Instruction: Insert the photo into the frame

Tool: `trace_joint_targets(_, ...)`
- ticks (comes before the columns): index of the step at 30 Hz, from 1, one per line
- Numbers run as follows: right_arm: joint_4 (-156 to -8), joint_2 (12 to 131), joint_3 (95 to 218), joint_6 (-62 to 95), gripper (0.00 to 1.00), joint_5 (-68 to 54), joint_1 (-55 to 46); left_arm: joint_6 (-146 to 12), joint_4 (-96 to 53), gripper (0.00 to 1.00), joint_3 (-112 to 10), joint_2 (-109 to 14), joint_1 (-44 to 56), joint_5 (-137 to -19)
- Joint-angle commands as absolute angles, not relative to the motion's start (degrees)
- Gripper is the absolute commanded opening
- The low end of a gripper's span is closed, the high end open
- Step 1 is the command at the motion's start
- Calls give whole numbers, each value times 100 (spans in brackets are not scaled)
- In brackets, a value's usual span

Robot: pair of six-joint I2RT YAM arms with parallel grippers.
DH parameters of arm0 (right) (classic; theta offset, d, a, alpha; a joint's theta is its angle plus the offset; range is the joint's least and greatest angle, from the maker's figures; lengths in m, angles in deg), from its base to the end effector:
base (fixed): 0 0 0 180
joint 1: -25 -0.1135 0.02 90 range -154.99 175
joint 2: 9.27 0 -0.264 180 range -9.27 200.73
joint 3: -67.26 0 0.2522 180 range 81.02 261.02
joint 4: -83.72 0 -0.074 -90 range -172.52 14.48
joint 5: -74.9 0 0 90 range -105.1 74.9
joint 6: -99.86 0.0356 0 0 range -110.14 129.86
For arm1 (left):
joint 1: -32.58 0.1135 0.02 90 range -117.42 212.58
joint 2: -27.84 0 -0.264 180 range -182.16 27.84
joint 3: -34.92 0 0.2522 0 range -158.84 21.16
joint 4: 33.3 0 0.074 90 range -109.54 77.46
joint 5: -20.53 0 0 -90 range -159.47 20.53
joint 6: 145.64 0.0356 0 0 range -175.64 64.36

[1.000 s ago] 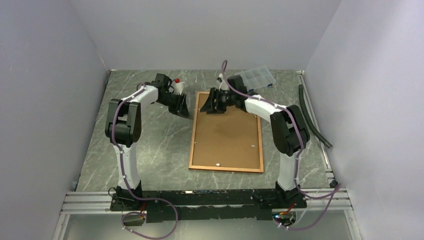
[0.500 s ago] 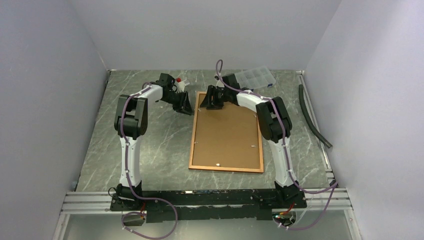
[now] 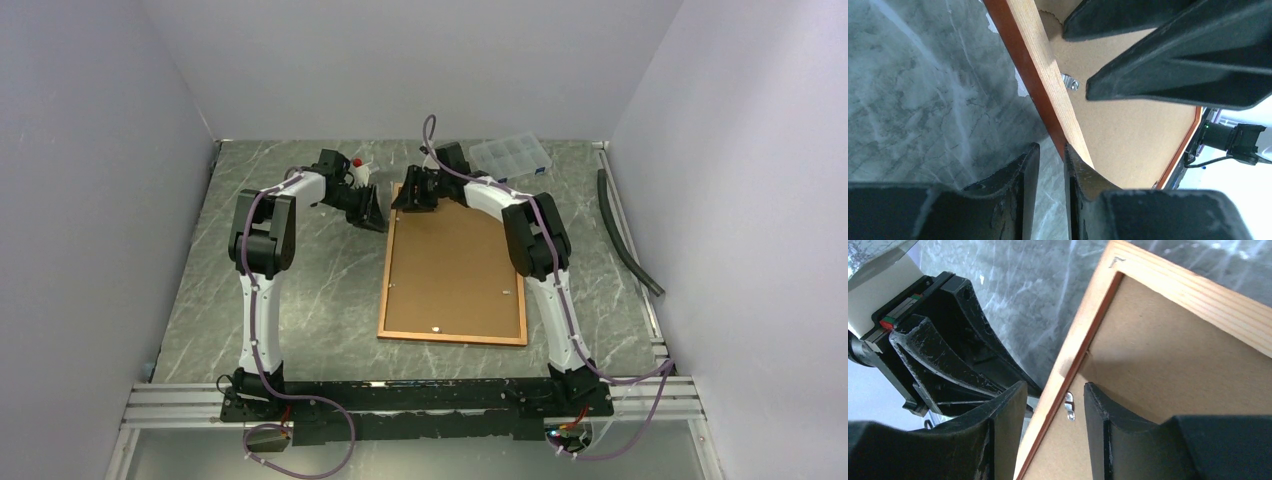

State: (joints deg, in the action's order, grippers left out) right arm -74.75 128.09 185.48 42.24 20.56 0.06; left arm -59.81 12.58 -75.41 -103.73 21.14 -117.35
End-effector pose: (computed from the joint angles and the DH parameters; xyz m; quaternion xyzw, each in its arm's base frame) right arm 0.4723 0.2425 0.1426 -0.0714 0.8716 0.4347 0.2151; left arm 0.4538 -0.1188 0.1295 0.1371 0.8889 -0.4187 0.1256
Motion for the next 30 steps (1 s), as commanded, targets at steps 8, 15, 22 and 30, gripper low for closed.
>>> trace_joint_targets(8, -7234, 12968, 18856, 4096, 48, 2261, -215, -6005, 1104, 30, -7419, -10206, 2107, -11838)
trace_joint_targets(15, -7238, 12886, 18739, 4176, 47, 2487, -284, -6010, 1080, 29, -7396, -10181, 2106, -11818)
trace_joint_targets(22, -7263, 12092, 18659, 4175, 71, 2021, -90, -5764, 1465, 32, -7541, -9934, 2247, -11771)
trace_joint_targets(30, -7103, 10049, 16982, 4155, 100, 54, 1048, -4636, 2011, 36, -6934, -9282, 2378, -11170)
